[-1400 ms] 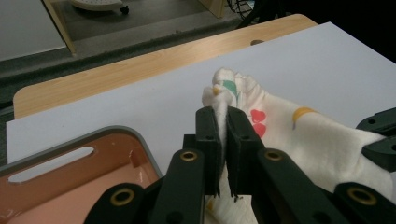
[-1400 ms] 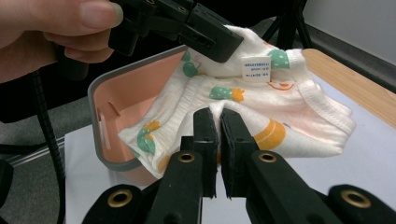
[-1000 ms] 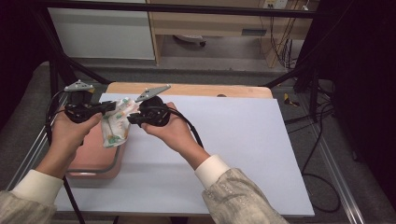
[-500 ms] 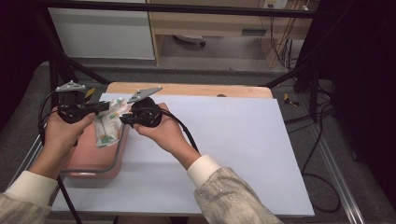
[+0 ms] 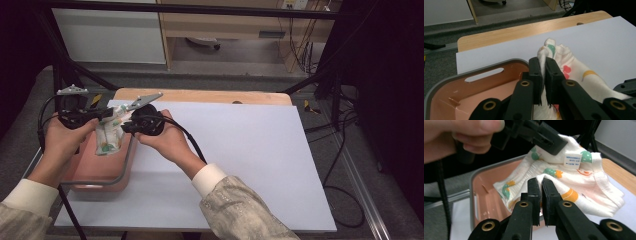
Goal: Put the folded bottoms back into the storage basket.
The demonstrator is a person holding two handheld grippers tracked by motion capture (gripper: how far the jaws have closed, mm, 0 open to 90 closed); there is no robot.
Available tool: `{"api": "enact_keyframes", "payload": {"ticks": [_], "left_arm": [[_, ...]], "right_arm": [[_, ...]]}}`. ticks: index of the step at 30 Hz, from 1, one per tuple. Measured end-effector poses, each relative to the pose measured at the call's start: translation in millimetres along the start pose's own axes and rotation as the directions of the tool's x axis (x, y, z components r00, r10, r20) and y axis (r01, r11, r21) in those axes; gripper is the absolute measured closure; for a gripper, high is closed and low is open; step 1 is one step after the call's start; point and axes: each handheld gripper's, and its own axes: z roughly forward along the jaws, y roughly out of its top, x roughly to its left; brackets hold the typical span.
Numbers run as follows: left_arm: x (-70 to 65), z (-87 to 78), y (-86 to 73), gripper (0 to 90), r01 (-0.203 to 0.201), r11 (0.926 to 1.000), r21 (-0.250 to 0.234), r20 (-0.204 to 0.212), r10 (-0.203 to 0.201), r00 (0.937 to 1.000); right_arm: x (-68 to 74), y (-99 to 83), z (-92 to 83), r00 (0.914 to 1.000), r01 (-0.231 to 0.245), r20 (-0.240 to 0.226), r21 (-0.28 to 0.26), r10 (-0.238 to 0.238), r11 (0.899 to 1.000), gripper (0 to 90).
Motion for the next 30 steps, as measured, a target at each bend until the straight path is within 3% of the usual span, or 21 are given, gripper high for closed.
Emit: {"api": "enact_keyframes", "payload": {"ticks": [11, 16, 30], "left_arm": [[12.0, -6.0, -2.6, 85.3, 0.033, 0.9994, 0.010, -0.008, -0.033, 0.9994], [14.4, -9.6, -1.8, 85.3, 0.050, 0.9987, -0.009, 0.005, -0.050, 0.9988], [22.3, -14.7, -2.9, 85.2, 0.060, 0.9982, -0.005, 0.008, -0.060, 0.9982]], "right_arm": [[7.2, 4.5, 10.3, 0.9997, 0.004, -0.025, 0.011, -0.003, 1.000, 86.4], [10.2, 6.4, 13.9, 0.9996, 0.011, -0.027, 0.021, -0.010, 1.000, 86.4], [18.3, 13.2, 27.6, 0.9993, 0.017, -0.032, 0.022, -0.017, 1.000, 86.4]]}}
